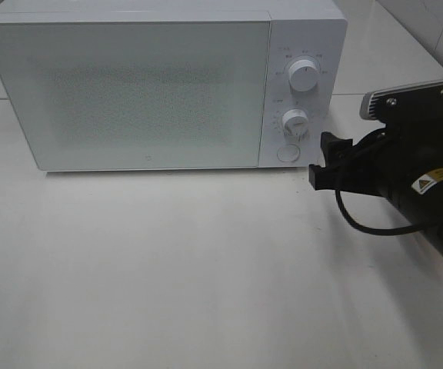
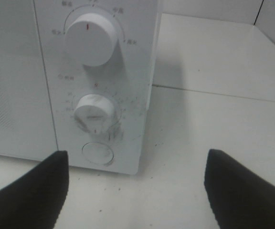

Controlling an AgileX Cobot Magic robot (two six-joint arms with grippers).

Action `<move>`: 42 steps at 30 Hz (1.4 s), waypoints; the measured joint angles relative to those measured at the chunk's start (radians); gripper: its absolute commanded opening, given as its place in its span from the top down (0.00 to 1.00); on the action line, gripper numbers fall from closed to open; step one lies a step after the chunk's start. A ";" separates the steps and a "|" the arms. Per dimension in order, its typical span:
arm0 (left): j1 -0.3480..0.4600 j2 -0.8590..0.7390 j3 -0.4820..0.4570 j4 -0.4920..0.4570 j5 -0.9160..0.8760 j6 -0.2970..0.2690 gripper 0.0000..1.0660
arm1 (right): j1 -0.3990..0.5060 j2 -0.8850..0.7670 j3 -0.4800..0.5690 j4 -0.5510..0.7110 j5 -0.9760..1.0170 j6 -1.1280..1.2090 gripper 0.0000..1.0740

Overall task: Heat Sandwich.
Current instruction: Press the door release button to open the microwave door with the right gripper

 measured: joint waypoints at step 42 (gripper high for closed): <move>0.000 0.000 0.000 0.000 0.000 0.000 0.08 | 0.117 0.107 -0.001 0.130 -0.077 1.264 0.35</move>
